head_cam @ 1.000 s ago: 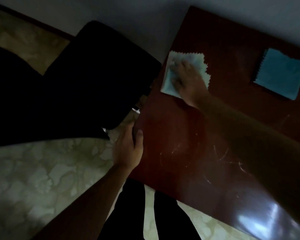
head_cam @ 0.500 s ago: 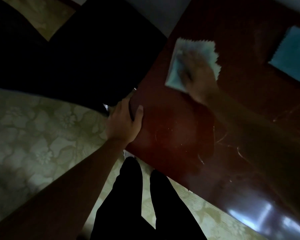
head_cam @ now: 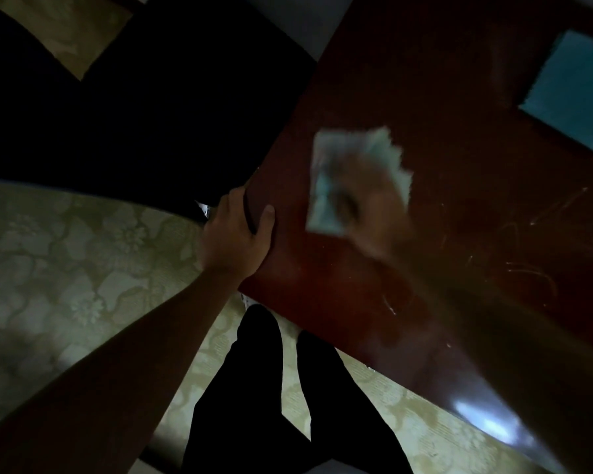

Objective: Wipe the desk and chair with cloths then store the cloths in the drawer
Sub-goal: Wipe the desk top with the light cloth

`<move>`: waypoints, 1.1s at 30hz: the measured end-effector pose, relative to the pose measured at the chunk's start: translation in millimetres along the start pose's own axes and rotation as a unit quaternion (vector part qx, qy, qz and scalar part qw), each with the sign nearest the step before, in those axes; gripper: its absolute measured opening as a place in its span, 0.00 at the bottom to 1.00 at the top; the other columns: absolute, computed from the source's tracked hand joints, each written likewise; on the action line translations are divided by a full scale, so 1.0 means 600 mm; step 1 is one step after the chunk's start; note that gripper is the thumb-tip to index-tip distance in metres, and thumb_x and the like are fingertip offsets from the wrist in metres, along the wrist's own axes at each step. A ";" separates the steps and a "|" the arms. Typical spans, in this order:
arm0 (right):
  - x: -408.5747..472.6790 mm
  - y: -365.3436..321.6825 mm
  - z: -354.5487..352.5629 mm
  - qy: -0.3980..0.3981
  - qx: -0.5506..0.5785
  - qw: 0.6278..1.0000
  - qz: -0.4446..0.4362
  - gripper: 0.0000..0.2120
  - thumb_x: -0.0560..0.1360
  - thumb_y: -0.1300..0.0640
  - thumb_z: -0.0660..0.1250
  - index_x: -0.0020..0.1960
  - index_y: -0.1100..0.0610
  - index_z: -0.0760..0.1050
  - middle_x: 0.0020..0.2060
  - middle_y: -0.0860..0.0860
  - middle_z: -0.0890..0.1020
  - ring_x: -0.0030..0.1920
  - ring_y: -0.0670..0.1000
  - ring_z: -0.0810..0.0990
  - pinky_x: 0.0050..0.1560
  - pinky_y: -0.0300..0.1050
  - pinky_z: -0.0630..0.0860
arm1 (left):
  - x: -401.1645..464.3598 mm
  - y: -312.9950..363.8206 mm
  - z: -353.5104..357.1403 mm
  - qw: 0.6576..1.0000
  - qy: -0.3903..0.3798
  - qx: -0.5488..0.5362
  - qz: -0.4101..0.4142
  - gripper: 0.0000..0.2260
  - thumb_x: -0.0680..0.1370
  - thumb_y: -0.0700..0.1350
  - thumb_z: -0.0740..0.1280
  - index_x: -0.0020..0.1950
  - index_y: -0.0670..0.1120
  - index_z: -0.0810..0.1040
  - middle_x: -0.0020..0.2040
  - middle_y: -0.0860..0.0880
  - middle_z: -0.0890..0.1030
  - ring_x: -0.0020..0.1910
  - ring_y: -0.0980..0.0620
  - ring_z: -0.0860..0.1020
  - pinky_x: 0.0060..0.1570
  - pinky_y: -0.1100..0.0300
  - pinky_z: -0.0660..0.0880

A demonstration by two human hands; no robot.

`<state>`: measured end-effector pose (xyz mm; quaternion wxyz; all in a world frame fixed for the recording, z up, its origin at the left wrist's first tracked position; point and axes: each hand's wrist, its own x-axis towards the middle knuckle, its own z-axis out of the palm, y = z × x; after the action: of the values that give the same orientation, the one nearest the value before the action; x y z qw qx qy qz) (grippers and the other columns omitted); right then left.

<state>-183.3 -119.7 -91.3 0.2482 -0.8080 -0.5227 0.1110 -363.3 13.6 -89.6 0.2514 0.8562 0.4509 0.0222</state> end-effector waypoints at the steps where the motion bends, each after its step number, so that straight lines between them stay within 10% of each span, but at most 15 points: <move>1: -0.043 -0.030 0.012 -0.014 0.011 0.999 -0.038 0.20 0.80 0.56 0.60 0.70 0.59 0.73 0.70 0.56 0.73 0.73 0.58 0.68 0.73 0.59 0.62 | -0.001 0.001 -0.001 1.000 0.002 0.000 0.000 0.32 0.74 0.66 0.53 0.67 0.43 0.70 0.60 0.43 0.79 0.53 0.41 0.80 0.47 0.52 0.74; 5: -0.068 -0.011 0.001 -0.076 0.007 0.989 -0.125 0.18 0.80 0.55 0.62 0.69 0.56 0.74 0.70 0.53 0.74 0.74 0.56 0.67 0.74 0.57 0.62 | -0.001 0.004 -0.003 1.000 0.002 -0.002 -0.004 0.32 0.74 0.66 0.52 0.67 0.44 0.71 0.59 0.44 0.79 0.54 0.41 0.80 0.48 0.50 0.75; 10: 0.077 0.087 -0.035 0.012 -0.096 0.995 0.038 0.26 0.82 0.49 0.51 0.77 0.59 0.61 0.76 0.59 0.64 0.78 0.61 0.57 0.78 0.57 0.49 | 0.001 -0.002 0.001 1.000 0.007 -0.005 -0.002 0.31 0.75 0.66 0.52 0.66 0.45 0.71 0.59 0.45 0.79 0.53 0.43 0.80 0.47 0.56 0.71; 19: -0.106 -0.095 0.058 -0.056 -0.097 0.991 -0.078 0.22 0.84 0.51 0.54 0.75 0.57 0.66 0.76 0.57 0.65 0.78 0.59 0.58 0.76 0.61 0.56 | 0.004 -0.010 0.000 0.997 0.020 -0.079 -0.018 0.28 0.77 0.63 0.50 0.64 0.46 0.75 0.56 0.46 0.81 0.54 0.42 0.79 0.52 0.47 0.76; 25: 0.071 -0.046 0.054 0.036 -0.151 0.982 0.110 0.25 0.83 0.50 0.50 0.78 0.57 0.60 0.77 0.58 0.62 0.78 0.61 0.56 0.76 0.63 0.53 | 0.010 -0.019 -0.001 0.980 0.037 -0.181 -0.069 0.20 0.77 0.58 0.51 0.46 0.48 0.78 0.41 0.54 0.79 0.44 0.49 0.78 0.48 0.52 0.73; 33: -0.114 -0.188 0.118 -0.059 -0.133 0.986 -0.076 0.21 0.84 0.52 0.54 0.74 0.58 0.67 0.74 0.59 0.67 0.77 0.60 0.59 0.75 0.63 0.58 | 0.003 -0.030 -0.007 0.989 -0.006 -0.146 -0.031 0.22 0.77 0.59 0.56 0.64 0.49 0.77 0.58 0.48 0.80 0.54 0.48 0.78 0.47 0.60 0.68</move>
<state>-332.6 -123.9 -98.8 0.1148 -0.7838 -0.6063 0.0691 -376.8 25.2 -94.1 0.3764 0.7964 0.4674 0.0751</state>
